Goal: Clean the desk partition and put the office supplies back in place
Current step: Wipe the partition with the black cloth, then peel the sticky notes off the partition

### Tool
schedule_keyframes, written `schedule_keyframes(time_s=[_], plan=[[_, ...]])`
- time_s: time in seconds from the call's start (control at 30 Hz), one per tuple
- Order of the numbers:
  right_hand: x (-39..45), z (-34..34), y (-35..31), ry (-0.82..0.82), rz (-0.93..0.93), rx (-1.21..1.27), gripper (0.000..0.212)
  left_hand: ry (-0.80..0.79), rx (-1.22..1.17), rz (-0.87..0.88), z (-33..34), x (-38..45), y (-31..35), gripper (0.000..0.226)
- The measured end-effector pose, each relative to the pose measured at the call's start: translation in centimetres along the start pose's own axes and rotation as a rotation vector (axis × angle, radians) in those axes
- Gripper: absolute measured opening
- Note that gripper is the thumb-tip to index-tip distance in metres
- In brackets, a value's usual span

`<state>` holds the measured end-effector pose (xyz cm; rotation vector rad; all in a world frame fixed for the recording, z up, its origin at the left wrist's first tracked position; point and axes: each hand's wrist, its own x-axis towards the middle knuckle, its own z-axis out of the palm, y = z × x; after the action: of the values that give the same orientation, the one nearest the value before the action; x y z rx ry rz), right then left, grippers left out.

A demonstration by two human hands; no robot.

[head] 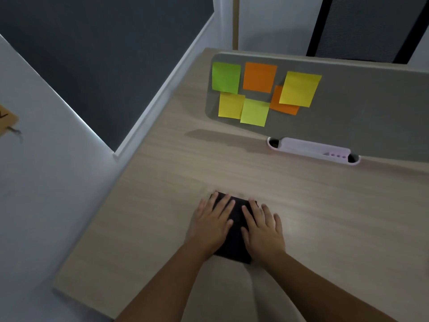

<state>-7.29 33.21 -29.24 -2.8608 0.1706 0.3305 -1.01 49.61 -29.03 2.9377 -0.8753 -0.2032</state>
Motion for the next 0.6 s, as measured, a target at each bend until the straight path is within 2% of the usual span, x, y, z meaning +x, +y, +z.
schedule_keyframes(time_s=[0.07,0.33,0.4,0.53,0.6], plan=[[-0.2,1.4,0.7,-0.068,0.033,-0.008,0.063,-0.096,-0.052,-0.003,1.7,-0.4,-0.3,0.062],[0.4,0.8,1.9,-0.147,0.002,0.032,0.065,-0.111,-0.116,-0.041,2.3,-0.7,-0.6,0.065],[0.6,-0.7,2.1,-0.067,0.06,0.152,0.065,-0.06,-0.203,-0.108,1.5,-0.2,-0.7,0.064],[3.8,-6.5,4.0,0.221,0.369,0.59,0.06,0.149,-0.563,-0.29,-2.7,4.3,-1.7,0.06],[6.2,-9.8,5.2,0.317,0.441,0.784,0.063,0.227,-0.717,-0.341,-5.5,7.4,-2.2,0.056]])
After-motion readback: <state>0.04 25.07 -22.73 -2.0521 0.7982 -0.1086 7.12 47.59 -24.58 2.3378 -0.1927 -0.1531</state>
